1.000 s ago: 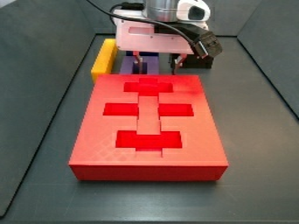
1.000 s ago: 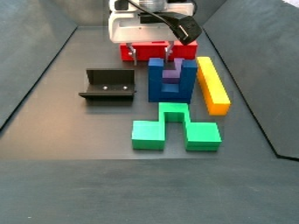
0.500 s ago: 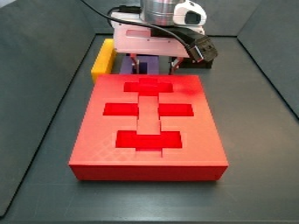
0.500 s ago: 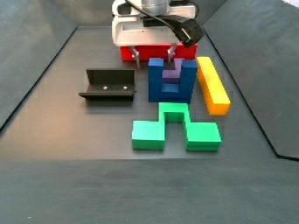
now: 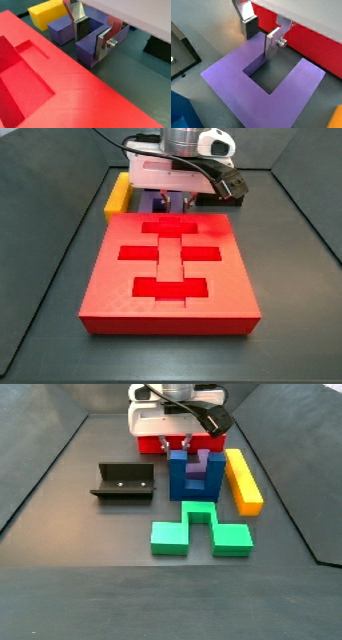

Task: Pick up the purple object. Move up. Place the purple object on the fixture. Regrasp the purple object. Move to above the board. Insert the purple object.
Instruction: Pick up the purple object.

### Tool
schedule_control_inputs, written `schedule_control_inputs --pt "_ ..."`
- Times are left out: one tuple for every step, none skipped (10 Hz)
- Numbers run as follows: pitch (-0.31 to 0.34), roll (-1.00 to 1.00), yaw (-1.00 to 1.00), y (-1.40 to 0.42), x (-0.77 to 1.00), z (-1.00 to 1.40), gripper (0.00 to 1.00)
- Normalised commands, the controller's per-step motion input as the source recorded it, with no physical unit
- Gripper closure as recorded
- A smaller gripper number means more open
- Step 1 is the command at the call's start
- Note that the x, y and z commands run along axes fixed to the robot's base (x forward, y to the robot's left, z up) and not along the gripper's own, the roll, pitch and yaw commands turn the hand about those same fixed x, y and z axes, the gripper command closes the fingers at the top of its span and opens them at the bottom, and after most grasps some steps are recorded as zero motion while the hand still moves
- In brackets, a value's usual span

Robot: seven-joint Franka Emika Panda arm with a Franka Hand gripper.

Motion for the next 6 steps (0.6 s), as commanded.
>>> schedule_control_inputs --pt "0.0 0.0 0.0 0.0 0.0 0.0 1.0" --pt "0.0 0.0 0.0 0.0 0.0 0.0 1.0" --pt "0.0 0.0 0.0 0.0 0.0 0.0 1.0" --pt "0.0 0.0 0.0 0.0 0.0 0.0 1.0" --pt "0.0 0.0 0.0 0.0 0.0 0.0 1.0" --pt "0.0 0.0 0.0 0.0 0.0 0.0 1.0"
